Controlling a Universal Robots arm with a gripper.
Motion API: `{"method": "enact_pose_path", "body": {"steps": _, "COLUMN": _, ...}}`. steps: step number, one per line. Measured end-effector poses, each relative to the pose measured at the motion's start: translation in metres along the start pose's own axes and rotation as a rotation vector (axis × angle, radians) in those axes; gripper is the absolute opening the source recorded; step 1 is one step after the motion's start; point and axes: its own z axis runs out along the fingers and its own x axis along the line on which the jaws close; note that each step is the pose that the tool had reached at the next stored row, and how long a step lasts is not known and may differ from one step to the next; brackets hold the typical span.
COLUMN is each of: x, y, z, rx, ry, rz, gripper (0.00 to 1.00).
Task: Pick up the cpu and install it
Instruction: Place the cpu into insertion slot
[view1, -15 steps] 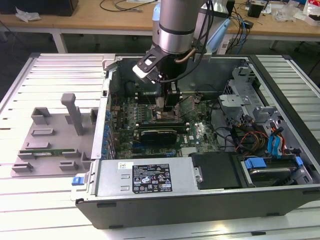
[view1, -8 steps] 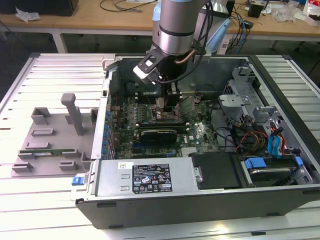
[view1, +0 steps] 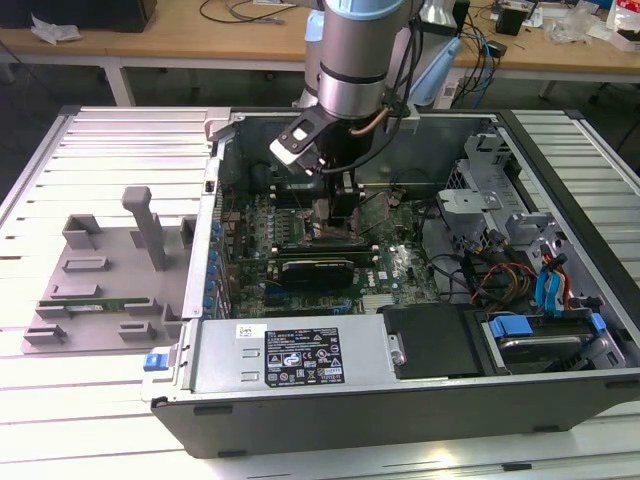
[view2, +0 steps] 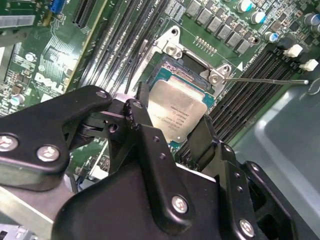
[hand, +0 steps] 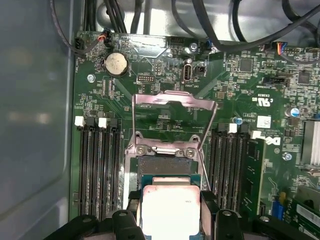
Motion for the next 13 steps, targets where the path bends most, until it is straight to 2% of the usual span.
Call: {"method": "enact_pose_path", "body": {"steps": 13, "x": 0.0028, "y": 0.0032, "z": 0.0254, "rx": 0.0000, "ry": -0.0002, "rz": 0.000, "gripper": 0.55}}
